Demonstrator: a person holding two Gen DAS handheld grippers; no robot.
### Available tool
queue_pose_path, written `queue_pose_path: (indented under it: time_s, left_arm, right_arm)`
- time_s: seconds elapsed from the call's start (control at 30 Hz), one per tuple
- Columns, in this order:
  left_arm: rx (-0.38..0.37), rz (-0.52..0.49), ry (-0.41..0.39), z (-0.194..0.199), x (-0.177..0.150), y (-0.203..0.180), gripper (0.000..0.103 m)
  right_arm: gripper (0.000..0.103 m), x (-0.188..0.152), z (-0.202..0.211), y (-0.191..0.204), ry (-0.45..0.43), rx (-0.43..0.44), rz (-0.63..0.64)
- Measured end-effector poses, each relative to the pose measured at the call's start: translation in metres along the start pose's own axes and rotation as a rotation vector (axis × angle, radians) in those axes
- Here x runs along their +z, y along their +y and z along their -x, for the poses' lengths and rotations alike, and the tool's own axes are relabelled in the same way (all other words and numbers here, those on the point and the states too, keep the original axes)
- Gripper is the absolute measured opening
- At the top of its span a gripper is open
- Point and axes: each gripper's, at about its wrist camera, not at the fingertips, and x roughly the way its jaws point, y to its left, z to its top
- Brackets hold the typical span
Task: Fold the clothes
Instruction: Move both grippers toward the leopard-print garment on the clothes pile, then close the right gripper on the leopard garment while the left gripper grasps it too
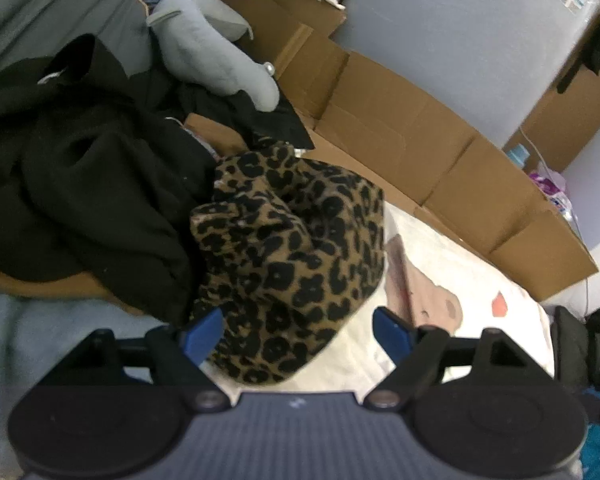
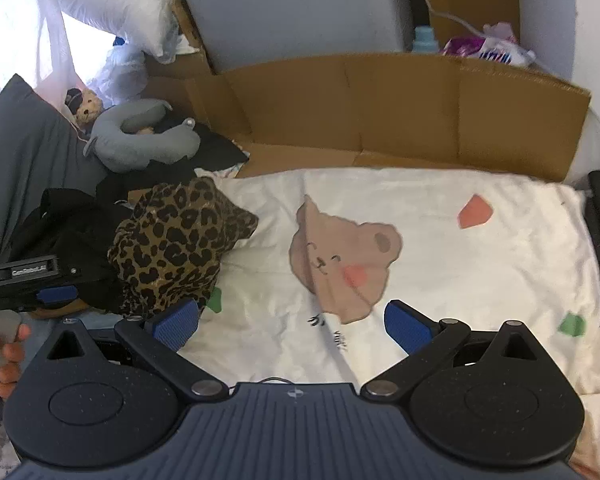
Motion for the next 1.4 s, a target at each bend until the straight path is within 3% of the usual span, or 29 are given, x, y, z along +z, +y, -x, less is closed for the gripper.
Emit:
queue_pose_path:
  time_s: [0.33, 0.7, 0.9, 1.2, 1.27, 1.33, 1.4]
  left_arm:
    - [-0.002, 0.064, -0.083, -0.027, -0.001, 0.038, 0.085]
    - [0.003, 0.136, -0.14, -0.054, 0.018, 0.051, 0.087]
    - [-0.009, 0.104, -0.14, -0.078, 0.019, 0.055, 0.088]
    - [-0.032, 0.104, -0.129, -0.098, 0.016, 0.059, 0.093]
    - [-0.032, 0.108, -0.128, -0.1, 0.015, 0.06, 0.092]
    - [-0.032, 0.111, -0.128, -0.102, 0.015, 0.06, 0.079]
    - [-0.032, 0.115, -0.127, -0.104, 0.014, 0.06, 0.065]
  right_arm:
    - [0.101, -0.005, -0.062, 0.029, 0.041, 0.061, -0.002]
    - [0.101, 0.042, -0.139, 0.069, 0.087, 0.171, 0.076]
    - [0.101, 0.055, -0.174, 0.08, 0.112, 0.216, 0.074]
    - [0.101, 0.034, -0.238, 0.075, 0.166, 0.287, 0.022]
    - [0.09, 0.032, -0.247, 0.072, 0.159, 0.319, -0.013]
    - [0.079, 0.031, -0.254, 0.069, 0.153, 0.344, -0.05]
    - [0.058, 0.031, -0.26, 0.066, 0.159, 0.355, -0.077]
